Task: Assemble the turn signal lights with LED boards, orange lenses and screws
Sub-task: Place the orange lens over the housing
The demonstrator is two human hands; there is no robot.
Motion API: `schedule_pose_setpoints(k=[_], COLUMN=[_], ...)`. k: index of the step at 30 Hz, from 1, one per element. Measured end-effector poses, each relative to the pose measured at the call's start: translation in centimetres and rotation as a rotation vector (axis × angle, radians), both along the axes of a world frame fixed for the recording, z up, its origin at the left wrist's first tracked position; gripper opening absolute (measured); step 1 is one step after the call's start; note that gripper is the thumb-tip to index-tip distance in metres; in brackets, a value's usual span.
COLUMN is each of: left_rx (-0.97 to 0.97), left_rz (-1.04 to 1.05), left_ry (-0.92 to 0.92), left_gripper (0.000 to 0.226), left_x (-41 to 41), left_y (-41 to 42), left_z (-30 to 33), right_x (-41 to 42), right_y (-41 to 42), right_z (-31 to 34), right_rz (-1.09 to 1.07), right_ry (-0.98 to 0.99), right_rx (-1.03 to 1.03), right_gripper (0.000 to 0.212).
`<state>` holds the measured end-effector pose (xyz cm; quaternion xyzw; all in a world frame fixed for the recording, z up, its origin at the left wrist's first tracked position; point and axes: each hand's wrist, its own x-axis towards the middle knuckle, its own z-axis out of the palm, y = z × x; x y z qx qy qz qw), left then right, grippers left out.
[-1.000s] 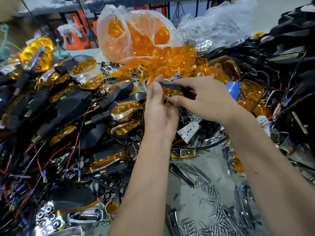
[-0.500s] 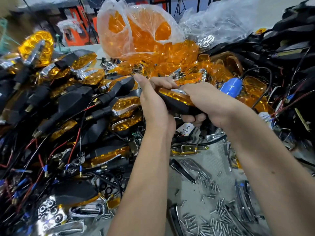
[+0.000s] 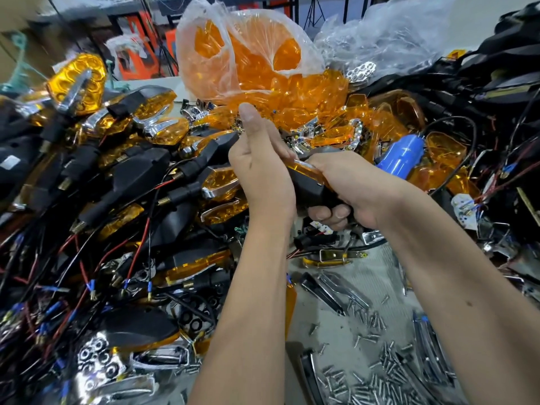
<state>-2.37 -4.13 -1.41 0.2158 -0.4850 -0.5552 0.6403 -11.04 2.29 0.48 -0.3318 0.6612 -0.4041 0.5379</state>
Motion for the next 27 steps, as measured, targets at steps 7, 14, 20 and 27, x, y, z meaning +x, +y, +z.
schedule_pose_setpoints(k=[7, 14, 20, 27], left_rx=[0.062, 0.410, 0.562, 0.149], left_rz=[0.159, 0.216, 0.138, 0.381], left_ry=[-0.077, -0.060, -0.180, -0.484], left_gripper=[0.074, 0.066, 0.070, 0.071], left_x=[-0.1, -0.1, 0.0, -0.6], left_y=[0.5, -0.1, -1.3, 0.0], left_z=[-0.2, 0.7, 1.2, -0.9], right_x=[0.1, -0.6, -2.5, -3.4], right_y=[0.1, 1.1, 1.7, 2.1], right_z=[0.1, 0.7, 1.2, 1.0], right_rz=[-0.027, 0.196, 0.244, 0.179], right_ry=[0.081, 0.529, 0.825, 0.906], right_rx=[0.042, -0.498, -0.655, -0.560], right_gripper=[0.035, 0.035, 0.042, 0.033])
